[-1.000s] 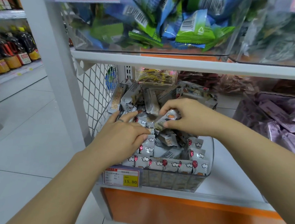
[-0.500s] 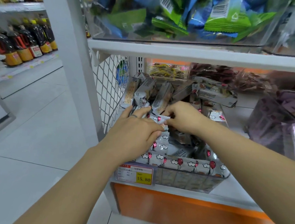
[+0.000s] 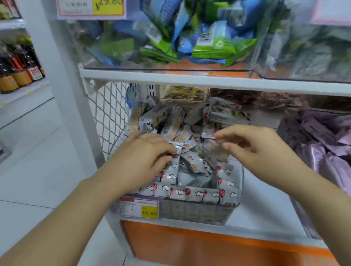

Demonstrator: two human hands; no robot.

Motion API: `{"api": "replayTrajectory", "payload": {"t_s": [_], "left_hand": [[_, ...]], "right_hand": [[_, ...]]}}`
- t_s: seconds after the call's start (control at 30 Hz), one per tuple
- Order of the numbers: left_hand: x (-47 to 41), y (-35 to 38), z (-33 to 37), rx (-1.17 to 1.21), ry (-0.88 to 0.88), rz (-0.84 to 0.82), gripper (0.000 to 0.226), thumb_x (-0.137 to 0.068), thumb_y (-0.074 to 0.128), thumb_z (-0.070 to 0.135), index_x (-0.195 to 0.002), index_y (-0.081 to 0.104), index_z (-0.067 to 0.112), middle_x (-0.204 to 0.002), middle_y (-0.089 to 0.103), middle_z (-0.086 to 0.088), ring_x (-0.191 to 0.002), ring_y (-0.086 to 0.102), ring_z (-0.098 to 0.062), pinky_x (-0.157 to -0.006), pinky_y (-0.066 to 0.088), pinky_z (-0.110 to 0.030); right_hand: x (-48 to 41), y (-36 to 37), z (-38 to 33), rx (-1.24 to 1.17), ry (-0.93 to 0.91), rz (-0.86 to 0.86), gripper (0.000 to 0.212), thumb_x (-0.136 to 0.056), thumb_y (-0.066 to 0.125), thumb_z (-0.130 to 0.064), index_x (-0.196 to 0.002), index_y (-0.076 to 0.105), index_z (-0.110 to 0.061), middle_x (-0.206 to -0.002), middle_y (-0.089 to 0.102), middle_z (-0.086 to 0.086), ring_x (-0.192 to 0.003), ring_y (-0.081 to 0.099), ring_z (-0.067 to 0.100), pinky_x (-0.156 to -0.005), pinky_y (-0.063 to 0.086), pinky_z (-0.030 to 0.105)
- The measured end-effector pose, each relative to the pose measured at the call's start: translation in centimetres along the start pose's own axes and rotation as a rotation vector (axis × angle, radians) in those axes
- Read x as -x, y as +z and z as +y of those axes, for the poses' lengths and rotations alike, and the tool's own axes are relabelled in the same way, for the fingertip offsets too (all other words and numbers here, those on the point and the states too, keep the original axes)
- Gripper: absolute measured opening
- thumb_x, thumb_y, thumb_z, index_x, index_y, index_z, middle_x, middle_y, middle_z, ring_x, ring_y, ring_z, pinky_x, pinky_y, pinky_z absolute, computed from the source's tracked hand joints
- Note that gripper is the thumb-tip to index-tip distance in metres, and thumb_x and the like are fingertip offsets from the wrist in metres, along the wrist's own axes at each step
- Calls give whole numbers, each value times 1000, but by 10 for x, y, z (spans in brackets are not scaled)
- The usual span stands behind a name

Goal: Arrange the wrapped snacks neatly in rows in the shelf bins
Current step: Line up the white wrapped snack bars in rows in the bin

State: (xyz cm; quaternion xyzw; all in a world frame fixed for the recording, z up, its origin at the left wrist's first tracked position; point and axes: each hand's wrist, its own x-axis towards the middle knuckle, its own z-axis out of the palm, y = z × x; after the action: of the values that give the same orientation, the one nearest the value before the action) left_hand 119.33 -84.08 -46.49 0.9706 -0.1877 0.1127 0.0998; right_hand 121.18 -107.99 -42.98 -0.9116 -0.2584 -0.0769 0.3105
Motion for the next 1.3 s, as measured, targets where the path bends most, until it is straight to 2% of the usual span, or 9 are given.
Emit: {"api": "replayTrajectory", "payload": {"t_s": [0.07,0.17,0.3,0.43,0.6,0.73,0.87,1.1,1.3], "left_hand": [[-9,-5,13,44,21,-43,27,-95,52,31,-120,61,32,-111,61,16,-103,52,-5,-92,41,-26],[-33,-4,33,122,29,-260,23,-94,55,30,-116,64,31,-109,62,19,-90,53,3,-73,40,-9],[-68,11,42,123,34,-520,24,-91,62,25,-114,66,26,-101,70,12,-89,62,-1,-85,49,-23],[-93,23,45,-11,86,-620,36,-88,64,23,-125,60,24,-94,67,12,-84,60,-11,-74,46,-25],[-101,39,44,-434,206,-430,45,-79,66,50,-119,53,34,-108,57,7,-97,58,-18,-63,38,-28],[-100,45,35,-501,195,-346,55,-82,62,51,-130,47,31,-114,52,1,-100,59,-23,-60,37,-29],[-94,31,28,-290,128,-170,32,-83,60,43,-109,55,26,-104,62,6,-91,59,-17,-63,47,-29],[-50,-10,26,428,26,23,33,-81,70,12,-101,58,35,-101,63,11,-83,63,-8,-72,52,-23],[-17,-23,26,559,97,142,46,-73,60,6,-98,57,45,-126,47,29,-122,47,1,-91,45,-21]], "right_hand": [[13,0,15,-6,25,49,23,-89,60,-12,-106,69,-25,-92,67,-17,-81,59,-5,-70,38,-2],[24,4,30,-16,45,78,20,-89,61,-14,-104,69,-26,-94,61,-23,-83,54,-6,-71,37,0],[28,11,44,5,-3,75,21,-88,64,-18,-106,69,-26,-101,57,-23,-103,49,3,-91,36,14],[30,15,52,-96,-16,60,19,-87,65,-16,-104,70,-24,-107,61,-17,-103,54,1,-85,36,3],[27,17,55,-148,-38,76,17,-86,65,-13,-101,71,-20,-103,62,-13,-98,52,-4,-83,37,3],[24,19,56,-180,-5,81,18,-87,64,-15,-102,71,-23,-102,64,-11,-95,55,0,-83,40,8],[20,19,55,-195,10,85,18,-87,65,-16,-102,70,-24,-98,63,-9,-90,56,2,-81,42,11],[19,18,53,-171,43,108,19,-87,65,-18,-102,69,-28,-92,62,-18,-90,55,-2,-75,40,7],[25,12,40,-218,58,181,32,-86,65,-27,-117,61,-29,-95,60,-5,-86,51,-2,-70,39,5]]}}
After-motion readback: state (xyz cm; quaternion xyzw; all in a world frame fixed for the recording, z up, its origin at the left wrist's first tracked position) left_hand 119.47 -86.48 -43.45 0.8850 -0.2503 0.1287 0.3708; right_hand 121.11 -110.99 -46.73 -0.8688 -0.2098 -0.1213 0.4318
